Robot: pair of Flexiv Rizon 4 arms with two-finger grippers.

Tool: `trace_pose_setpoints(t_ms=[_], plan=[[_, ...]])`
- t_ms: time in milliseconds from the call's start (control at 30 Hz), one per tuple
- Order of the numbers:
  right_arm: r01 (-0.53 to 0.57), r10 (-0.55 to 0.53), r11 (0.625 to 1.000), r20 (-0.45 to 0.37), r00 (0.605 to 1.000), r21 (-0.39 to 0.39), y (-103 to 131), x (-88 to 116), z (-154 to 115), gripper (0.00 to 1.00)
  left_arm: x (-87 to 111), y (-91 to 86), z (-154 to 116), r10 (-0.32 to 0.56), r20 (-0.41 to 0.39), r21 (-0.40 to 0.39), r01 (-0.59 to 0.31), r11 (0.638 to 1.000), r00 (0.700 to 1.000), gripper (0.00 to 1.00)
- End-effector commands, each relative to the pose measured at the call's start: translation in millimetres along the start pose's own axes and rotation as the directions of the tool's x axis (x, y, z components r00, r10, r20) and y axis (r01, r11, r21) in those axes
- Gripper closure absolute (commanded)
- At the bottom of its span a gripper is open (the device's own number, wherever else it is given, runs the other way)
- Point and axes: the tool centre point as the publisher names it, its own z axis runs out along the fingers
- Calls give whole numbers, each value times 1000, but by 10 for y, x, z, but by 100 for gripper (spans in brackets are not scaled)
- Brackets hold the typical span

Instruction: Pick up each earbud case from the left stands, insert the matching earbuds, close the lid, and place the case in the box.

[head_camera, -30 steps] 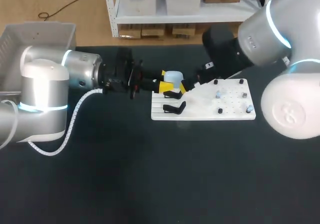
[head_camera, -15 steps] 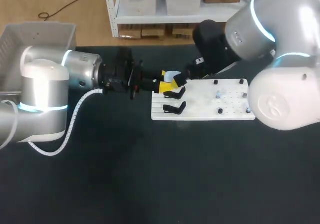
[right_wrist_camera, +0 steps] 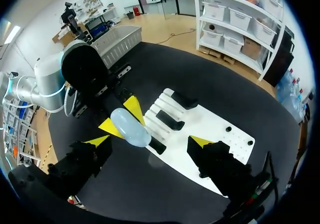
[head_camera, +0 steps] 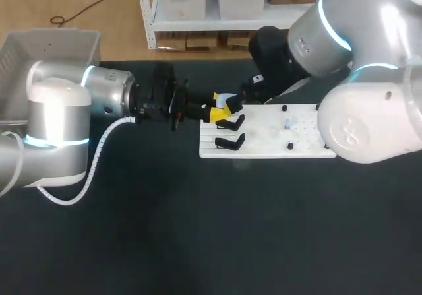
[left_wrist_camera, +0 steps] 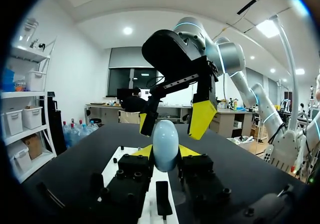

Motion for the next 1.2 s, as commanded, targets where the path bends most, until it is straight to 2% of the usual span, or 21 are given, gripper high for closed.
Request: trace_pose_setpoints(t_ms=[33, 400, 733, 1000, 1200], plan=[[-6, 6, 1000, -9, 1000, 6, -24, -18, 31, 0, -1, -15, 4, 1, 0, -5, -1, 1000, 1000, 100], [-26, 26, 999, -5, 1000, 19, -102, -52, 31, 0, -1, -15, 4, 1, 0, -5, -1, 1000, 1000, 100], [-43, 42, 999, 42, 998, 23, -138, -126, -78, 0, -1, -15, 4, 1, 0, -5, -1, 1000, 1000, 100], [-28, 22, 999, 119, 993, 45, -186, -190, -349, 0, -1, -15, 4, 1, 0, -5, -1, 1000, 1000, 100], [-23, 6, 994, 159, 987, 105, -373, -147, -689, 0, -3, -20, -5, 18, 3, -11, -18, 1000, 1000, 100]])
